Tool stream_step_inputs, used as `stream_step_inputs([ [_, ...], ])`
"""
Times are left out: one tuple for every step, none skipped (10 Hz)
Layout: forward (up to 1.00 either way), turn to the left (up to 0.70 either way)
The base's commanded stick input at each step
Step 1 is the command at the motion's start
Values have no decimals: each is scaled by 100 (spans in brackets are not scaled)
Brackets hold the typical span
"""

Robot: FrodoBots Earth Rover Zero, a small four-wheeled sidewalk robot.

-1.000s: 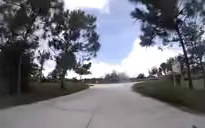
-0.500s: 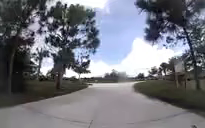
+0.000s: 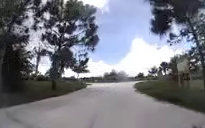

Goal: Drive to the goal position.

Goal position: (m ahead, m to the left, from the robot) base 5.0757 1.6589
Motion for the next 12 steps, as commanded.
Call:
stream_step_inputs([
  [85, 0],
  [85, 0],
  [85, 0],
  [85, 0],
  [85, 0],
  [85, 0],
  [85, 0],
  [85, 0],
  [85, 0],
  [85, 0],
  [85, 0],
  [85, 0],
])
